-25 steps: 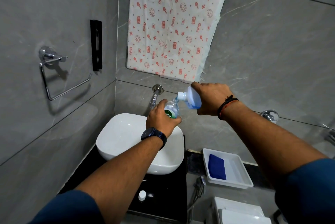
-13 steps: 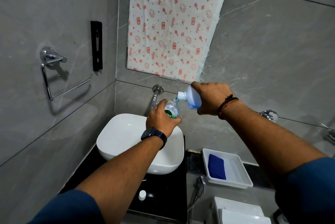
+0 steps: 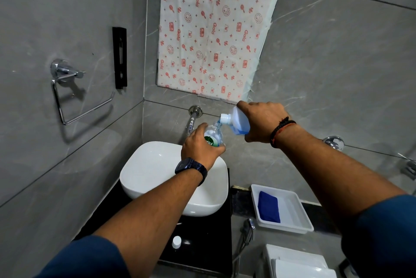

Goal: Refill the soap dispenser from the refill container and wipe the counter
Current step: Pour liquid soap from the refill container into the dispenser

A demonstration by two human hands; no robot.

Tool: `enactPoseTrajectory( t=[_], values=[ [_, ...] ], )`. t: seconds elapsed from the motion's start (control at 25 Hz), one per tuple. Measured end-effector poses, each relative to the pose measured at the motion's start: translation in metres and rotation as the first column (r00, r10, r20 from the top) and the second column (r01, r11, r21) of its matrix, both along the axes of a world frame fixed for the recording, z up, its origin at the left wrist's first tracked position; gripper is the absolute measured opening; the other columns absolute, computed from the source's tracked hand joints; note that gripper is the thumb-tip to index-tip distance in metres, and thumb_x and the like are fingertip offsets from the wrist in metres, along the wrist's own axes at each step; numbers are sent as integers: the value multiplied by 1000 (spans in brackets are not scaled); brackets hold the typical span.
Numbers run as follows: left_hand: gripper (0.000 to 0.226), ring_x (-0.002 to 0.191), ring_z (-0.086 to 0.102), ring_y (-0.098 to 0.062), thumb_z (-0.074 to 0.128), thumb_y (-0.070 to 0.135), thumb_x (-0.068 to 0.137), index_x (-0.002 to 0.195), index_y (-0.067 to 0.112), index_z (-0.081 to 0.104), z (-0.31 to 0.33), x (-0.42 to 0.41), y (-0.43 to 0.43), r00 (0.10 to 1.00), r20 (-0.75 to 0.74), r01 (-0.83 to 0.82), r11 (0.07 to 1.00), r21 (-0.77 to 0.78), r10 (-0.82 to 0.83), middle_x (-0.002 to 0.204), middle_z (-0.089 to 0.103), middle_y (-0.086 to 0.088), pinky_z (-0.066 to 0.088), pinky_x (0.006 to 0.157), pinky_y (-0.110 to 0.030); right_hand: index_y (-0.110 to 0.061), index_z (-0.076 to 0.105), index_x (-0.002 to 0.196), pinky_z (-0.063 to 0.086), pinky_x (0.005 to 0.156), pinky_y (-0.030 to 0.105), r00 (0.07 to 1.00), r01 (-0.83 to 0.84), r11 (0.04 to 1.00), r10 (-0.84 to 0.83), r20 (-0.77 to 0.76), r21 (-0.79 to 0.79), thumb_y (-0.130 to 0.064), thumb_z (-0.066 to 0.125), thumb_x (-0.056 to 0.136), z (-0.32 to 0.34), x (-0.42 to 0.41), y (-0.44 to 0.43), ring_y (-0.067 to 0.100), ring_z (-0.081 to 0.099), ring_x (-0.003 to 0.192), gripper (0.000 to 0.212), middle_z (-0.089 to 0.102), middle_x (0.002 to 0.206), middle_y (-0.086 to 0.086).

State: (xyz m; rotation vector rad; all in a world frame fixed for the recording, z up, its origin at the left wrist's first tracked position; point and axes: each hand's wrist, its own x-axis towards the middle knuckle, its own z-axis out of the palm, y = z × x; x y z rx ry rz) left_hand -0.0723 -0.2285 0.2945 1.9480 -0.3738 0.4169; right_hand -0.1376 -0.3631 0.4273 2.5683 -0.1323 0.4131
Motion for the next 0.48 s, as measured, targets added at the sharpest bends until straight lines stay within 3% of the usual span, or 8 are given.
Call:
enactPoseTrajectory(
  t=[0.24,0.48],
  values=[
    [69,89,60,-22,80,46,54,114,32,48,-1,0,0,1000,-10,7,1000,0,-7,105,66,1,52,71,-31,-26,38,117,48,58,33,1000,3,1000,-3,8,-1,-43,80,57,-3,1,0,21,46,70,75,65,100,4],
    [68,90,60,-23,80,44,55,115,30,50,0,0,1,1000,-7,11,1000,-11,-11,106,65,0,52,72,-31,-26,38,117,50,61,36,1000,1,999,-1,2,38,-45,80,56,-6,4,-2,25,57,77,77,64,102,5]
  ],
)
